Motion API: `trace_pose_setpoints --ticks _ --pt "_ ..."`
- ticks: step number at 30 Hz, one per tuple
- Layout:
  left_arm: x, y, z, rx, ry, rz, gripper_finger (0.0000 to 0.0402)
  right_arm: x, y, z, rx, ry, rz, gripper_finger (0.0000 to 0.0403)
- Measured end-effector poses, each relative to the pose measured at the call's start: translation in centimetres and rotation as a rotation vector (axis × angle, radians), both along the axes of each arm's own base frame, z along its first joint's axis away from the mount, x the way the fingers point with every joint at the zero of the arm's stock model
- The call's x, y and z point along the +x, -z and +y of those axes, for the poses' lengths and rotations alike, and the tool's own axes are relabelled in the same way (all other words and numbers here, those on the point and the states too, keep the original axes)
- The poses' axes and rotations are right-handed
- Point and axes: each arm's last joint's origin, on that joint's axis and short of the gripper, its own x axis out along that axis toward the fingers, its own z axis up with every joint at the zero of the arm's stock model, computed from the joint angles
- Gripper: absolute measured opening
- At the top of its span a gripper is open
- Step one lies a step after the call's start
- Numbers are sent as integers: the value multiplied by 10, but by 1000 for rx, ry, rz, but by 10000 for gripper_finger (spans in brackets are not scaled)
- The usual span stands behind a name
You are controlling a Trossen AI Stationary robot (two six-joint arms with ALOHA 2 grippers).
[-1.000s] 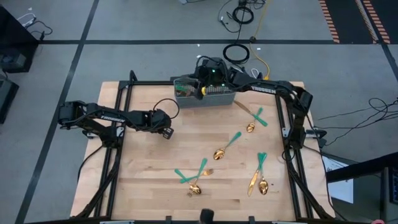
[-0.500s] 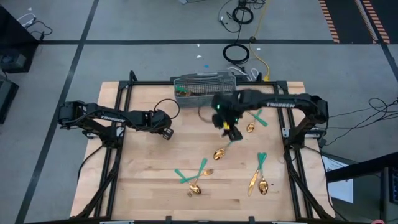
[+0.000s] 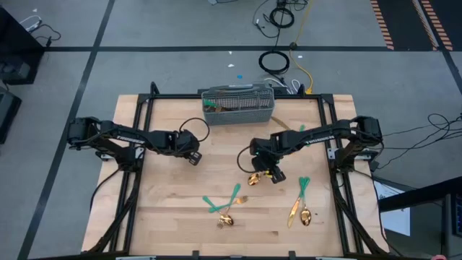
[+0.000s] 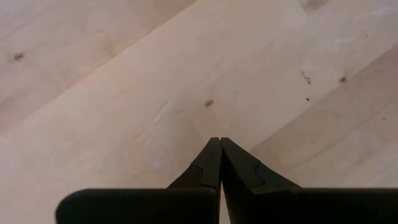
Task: Sort silverware
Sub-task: Put the gold spoon into the middle right section of the gray utensil holder
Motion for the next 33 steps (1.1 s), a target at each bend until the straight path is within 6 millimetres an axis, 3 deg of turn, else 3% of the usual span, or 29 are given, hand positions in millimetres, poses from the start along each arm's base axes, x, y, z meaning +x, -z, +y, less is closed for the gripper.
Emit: trace_pose_setpoints --ticks 11,13,17,21,26,33 --pt "0 0 -1 0 3 1 9 5 48 5 -31 9 71 165" --pt "0 0 -1 0 3 0 9 5 51 6 -76 24 80 132" --pt "0 0 -1 0 3 0 9 7 50 7 -90 34 65 22" --pt "0 0 -1 1 4 -2 9 11 47 7 -71 118 66 5" --pt "0 0 -1 1 3 -2 9 17 30 5 -59 207 1 2" --pt "0 0 -2 1 5 -1 9 28 -37 -11 33 387 -341 1"
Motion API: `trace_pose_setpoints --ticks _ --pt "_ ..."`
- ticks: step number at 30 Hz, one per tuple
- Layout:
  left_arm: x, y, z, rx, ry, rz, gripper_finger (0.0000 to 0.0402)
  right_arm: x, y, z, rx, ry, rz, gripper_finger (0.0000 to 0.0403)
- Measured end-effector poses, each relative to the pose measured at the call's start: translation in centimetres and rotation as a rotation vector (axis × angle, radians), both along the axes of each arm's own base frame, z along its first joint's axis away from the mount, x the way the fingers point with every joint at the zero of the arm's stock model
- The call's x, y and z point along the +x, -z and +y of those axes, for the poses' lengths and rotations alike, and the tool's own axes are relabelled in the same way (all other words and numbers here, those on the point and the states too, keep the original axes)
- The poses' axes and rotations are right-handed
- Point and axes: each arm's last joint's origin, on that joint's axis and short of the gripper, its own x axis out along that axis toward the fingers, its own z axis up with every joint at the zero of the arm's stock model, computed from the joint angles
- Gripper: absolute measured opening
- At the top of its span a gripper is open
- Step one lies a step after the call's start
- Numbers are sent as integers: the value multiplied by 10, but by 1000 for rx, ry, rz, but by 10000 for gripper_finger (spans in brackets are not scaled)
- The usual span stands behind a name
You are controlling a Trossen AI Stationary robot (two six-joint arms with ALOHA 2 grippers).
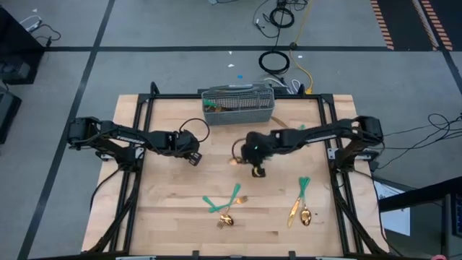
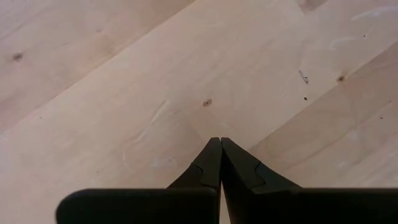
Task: Sort silverware
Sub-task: Put the gold spoon into the middle right section of the gray utensil holder
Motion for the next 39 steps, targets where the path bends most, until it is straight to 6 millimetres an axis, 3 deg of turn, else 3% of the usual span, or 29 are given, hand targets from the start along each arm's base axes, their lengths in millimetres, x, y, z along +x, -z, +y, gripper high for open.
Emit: trace_pose_setpoints --ticks 6,10,13,18,24,30,34,39 --pt "0 0 0 4 0 1 9 -17 -88 -42 -196 297 -570 0" --pt "0 0 0 7 -1 0 9 -40 -108 -87 -224 481 -864 0" --pt "0 0 0 9 -1 0 9 -51 -99 -110 -205 549 -980 0" --pt "0 0 1 45 -13 3 9 -50 -64 -128 -165 574 -1064 0" --pt "0 -1 2 72 -22 5 9 -39 -27 -150 -177 620 -1041 0" --pt "0 -1 2 76 -24 6 9 -39 -5 -166 -122 654 -962 2" --pt "0 -1 2 77 -23 7 9 -39 4 -165 -91 650 -871 32" --pt "0 -1 2 79 -17 10 9 -39 3 -164 -75 635 -877 105"
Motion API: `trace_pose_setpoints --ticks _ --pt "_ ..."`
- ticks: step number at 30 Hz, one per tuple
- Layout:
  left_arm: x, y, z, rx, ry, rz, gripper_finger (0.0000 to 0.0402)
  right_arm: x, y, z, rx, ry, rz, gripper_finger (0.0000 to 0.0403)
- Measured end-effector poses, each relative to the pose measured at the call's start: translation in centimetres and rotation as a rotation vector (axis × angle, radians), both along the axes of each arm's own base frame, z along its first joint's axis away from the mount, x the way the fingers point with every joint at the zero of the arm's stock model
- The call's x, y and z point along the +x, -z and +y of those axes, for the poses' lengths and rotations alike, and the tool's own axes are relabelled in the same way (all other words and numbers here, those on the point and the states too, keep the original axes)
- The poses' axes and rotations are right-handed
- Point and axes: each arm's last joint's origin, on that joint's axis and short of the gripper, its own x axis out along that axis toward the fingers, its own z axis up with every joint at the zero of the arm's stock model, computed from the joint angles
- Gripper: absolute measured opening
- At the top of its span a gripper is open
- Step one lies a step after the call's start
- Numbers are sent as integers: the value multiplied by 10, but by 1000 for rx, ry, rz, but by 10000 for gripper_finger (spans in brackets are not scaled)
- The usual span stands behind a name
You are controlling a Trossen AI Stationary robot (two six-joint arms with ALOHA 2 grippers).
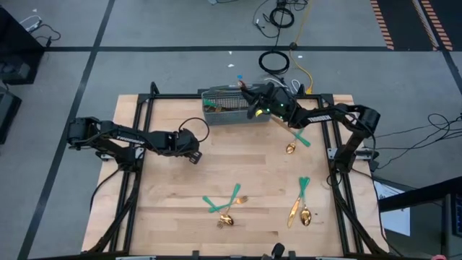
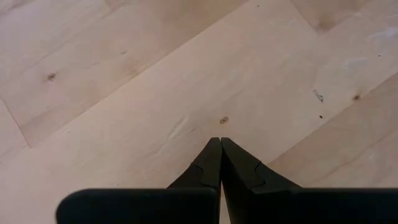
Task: Sort silverware
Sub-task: Put the gold spoon into the middle right section of the gray utensil holder
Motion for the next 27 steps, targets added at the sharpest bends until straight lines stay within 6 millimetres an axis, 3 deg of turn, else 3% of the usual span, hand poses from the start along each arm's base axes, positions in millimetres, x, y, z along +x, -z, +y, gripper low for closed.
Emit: trace_pose_setpoints --ticks 7,16,20,23,27 --pt "0 0 0 0 1 2 9 -5 -17 3 8 -3 -60 193" --pt "0 0 0 7 24 13 9 -16 -28 7 35 1 44 207" --pt "-2 1 -1 4 25 27 9 -41 -60 26 -28 -62 178 207" --pt "-2 1 -3 2 32 35 9 -72 -78 49 -64 -123 423 208" --pt "-2 1 -5 3 42 35 9 -108 -73 73 42 -181 735 208"
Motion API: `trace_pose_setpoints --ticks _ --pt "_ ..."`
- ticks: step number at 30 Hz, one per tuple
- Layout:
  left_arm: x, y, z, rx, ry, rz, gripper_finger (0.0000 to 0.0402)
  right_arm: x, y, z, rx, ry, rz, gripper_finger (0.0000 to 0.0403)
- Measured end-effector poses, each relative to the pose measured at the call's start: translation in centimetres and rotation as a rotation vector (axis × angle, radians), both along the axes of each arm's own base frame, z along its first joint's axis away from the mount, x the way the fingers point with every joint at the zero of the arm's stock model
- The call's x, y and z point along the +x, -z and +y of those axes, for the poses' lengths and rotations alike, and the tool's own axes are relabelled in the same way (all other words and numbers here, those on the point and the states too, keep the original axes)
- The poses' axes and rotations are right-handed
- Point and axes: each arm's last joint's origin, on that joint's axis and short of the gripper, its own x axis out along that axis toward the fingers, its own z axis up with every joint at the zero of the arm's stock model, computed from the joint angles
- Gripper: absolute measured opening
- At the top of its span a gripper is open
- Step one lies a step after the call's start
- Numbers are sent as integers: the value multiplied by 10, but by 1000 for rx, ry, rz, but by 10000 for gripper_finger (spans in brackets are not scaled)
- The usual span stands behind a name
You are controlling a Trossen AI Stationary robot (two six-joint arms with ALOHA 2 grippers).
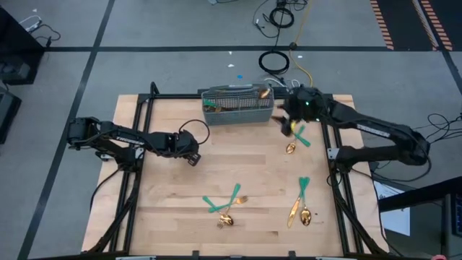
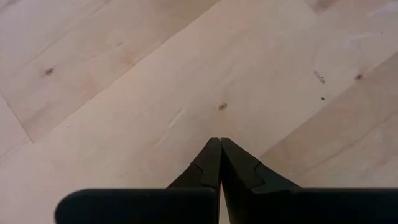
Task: Sort silverware
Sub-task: Put the gold spoon into the middle right section of the gray utensil holder
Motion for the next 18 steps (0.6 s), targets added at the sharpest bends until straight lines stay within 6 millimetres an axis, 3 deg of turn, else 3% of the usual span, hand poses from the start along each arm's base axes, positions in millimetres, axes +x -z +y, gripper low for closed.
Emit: trace_pose_setpoints --ticks 3,7,18 --pt "0 0 0 8 1 2 8 -13 16 6 77 33 215 208" --pt "0 0 0 10 0 -3 9 -19 34 5 217 275 366 208" --pt "3 -1 0 13 -7 -36 8 -20 59 6 600 912 262 208"
